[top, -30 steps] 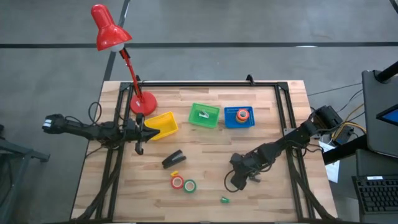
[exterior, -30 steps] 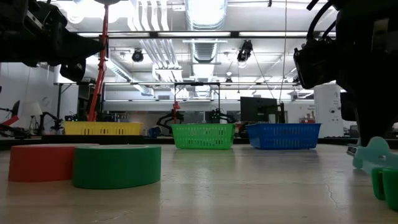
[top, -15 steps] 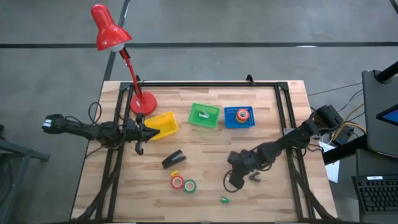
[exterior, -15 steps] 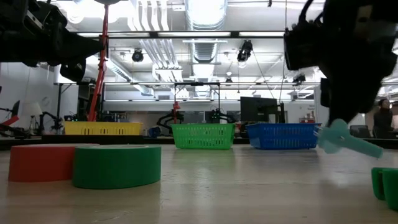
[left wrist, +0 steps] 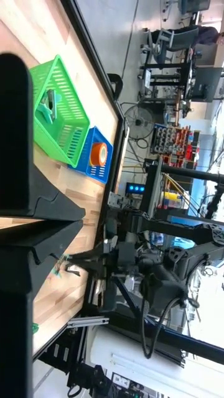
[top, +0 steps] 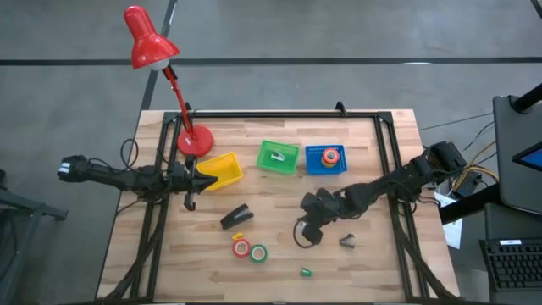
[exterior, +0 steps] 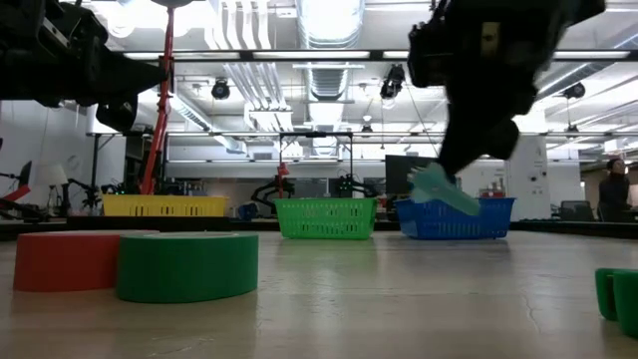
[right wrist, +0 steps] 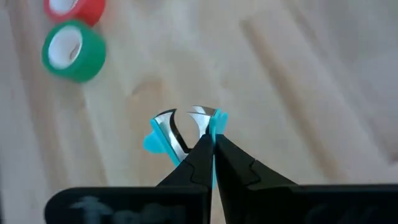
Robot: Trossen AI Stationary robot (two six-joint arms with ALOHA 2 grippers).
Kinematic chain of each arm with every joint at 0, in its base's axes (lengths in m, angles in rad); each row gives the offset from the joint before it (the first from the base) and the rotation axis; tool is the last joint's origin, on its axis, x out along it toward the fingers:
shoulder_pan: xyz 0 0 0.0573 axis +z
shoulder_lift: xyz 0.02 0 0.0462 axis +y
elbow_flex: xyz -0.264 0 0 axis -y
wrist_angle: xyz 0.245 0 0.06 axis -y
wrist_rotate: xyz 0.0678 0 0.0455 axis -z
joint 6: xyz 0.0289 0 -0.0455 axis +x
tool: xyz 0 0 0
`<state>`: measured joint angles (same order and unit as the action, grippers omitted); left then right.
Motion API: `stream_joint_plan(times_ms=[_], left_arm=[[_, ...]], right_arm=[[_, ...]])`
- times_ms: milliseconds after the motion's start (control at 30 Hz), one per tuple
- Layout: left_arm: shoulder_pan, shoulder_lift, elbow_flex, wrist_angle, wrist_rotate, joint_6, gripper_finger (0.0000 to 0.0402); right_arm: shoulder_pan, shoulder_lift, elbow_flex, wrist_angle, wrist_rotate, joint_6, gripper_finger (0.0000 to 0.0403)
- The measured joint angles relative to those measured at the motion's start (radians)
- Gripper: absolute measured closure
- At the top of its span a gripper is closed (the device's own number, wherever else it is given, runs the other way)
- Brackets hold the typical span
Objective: Pick and place Stapler, Stapler remover, tape
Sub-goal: Put the light blue staple remover in the green basket
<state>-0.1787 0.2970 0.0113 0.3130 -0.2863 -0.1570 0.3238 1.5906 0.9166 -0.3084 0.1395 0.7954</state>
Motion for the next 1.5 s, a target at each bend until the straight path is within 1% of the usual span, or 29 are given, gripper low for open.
stream_joint_plan(times_ms=[67, 267, 500, 567, 667, 800, 900, 1000, 1133, 1500], left_arm=[[0.0, 0.0, 0.0, 0.0, 0.0, 0.0, 0.0392], [0.0, 0.0, 0.0, 0.0, 0.0, 0.0, 0.0392], [0.0, 0.0, 0.0, 0.0, 0.0, 0.0, 0.0392], [0.0, 0.0, 0.0, 0.0, 0.0, 0.0, 0.0392], [0.0, 0.0, 0.0, 0.0, 0.0, 0.0, 0.0392], [0.0, 0.0, 0.0, 0.0, 0.0, 0.0, 0.0392], [0.0, 0.0, 0.0, 0.0, 0.0, 0.0, 0.0392], [0.0, 0.0, 0.0, 0.0, 0.0, 0.0, 0.0392], [0.0, 0.0, 0.0, -0.001, 0.0, 0.0, 0.0392], [0.0, 0.002, 0.0, -0.011, 0.0, 0.0, 0.0392]], right_arm=[[-0.032, 0.0, 0.012, 0.0, 0.025, -0.051, 0.0394], [-0.133, 0.0, 0.053, 0.0, 0.151, -0.239, 0.0394], [-0.247, 0.0, 0.104, 0.005, 0.345, -0.478, 0.0394], [-0.286, 0.0, 0.111, 0.01, 0.372, -0.527, 0.0394], [-0.347, 0.0, 0.112, 0.053, 0.38, -0.59, 0.0394], [-0.416, 0.0, 0.109, 0.085, 0.374, -0.624, 0.0394], [-0.466, 0.0, 0.103, 0.115, 0.327, -0.642, 0.0394], [-0.502, 0.01, 0.087, 0.15, 0.286, -0.625, 0.0394], [-0.521, 0.049, 0.079, 0.186, 0.28, -0.638, 0.0394], [-0.535, 0.124, 0.082, 0.2, 0.279, -0.646, 0.0394]])
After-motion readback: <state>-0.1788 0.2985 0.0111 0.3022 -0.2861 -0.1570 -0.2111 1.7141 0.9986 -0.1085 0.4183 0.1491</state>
